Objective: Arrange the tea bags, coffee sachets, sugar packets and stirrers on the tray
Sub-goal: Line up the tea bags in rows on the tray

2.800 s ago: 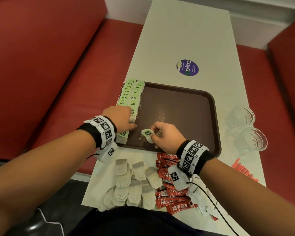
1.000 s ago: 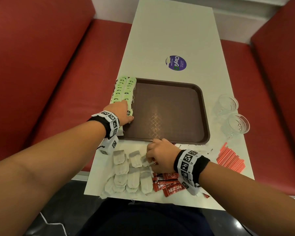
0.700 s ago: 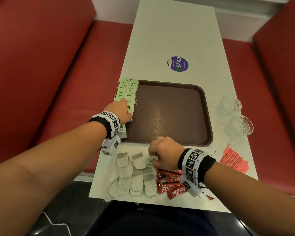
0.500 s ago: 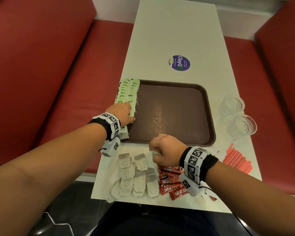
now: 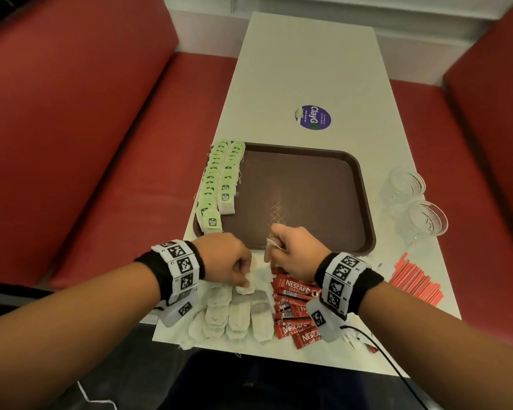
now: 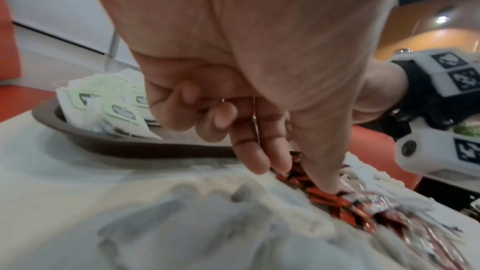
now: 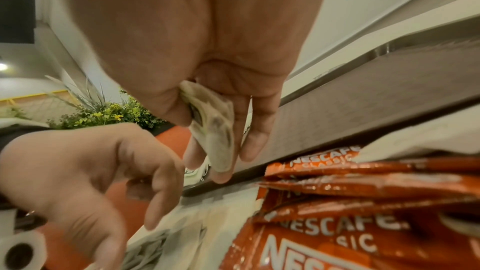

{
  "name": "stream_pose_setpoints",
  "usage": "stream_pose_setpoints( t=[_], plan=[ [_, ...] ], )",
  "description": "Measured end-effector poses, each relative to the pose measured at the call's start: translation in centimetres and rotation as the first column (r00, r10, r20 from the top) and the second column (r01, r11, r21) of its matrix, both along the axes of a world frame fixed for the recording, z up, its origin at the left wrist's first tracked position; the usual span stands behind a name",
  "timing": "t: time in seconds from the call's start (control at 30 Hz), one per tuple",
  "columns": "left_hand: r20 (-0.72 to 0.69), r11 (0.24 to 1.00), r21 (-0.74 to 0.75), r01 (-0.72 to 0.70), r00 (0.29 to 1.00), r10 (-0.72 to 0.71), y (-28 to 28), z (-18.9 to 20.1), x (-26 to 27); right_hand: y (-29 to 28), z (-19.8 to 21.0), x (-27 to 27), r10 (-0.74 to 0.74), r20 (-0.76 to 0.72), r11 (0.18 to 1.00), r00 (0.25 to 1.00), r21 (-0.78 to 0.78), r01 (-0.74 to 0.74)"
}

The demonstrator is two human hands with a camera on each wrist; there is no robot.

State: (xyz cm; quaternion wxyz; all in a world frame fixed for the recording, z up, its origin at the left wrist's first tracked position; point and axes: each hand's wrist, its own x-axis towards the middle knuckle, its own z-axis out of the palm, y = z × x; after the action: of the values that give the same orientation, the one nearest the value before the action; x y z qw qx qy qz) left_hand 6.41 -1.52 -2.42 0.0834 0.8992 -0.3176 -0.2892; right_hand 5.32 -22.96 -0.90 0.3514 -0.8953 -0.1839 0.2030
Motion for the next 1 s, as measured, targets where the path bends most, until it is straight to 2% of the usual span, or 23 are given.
stream_pose_setpoints(
  t=[0.23,0.6,1.0],
  plan=[
    [0.122,0.993,0.104,0.055,0.99,-0.068,-0.7,-1.1,-1.9,0.3,-0.8,-1.3,-0.039,0.043,0.999,0.998,0.01,0.039],
    [0.255,0.979,0.203,-0.017,0.966,-0.036,-2.0,-1.0,-2.9,-0.3,-1.2,-3.9,0.013,0.089,0.993,0.996,-0.115,-0.003],
    [0.296,0.955,0.271,-0.121,0.955,0.037,-3.3,-1.0,-3.3,-0.2,-1.6,-4.9,0.015,0.105,0.993,0.994,-0.119,-0.002]
  ],
)
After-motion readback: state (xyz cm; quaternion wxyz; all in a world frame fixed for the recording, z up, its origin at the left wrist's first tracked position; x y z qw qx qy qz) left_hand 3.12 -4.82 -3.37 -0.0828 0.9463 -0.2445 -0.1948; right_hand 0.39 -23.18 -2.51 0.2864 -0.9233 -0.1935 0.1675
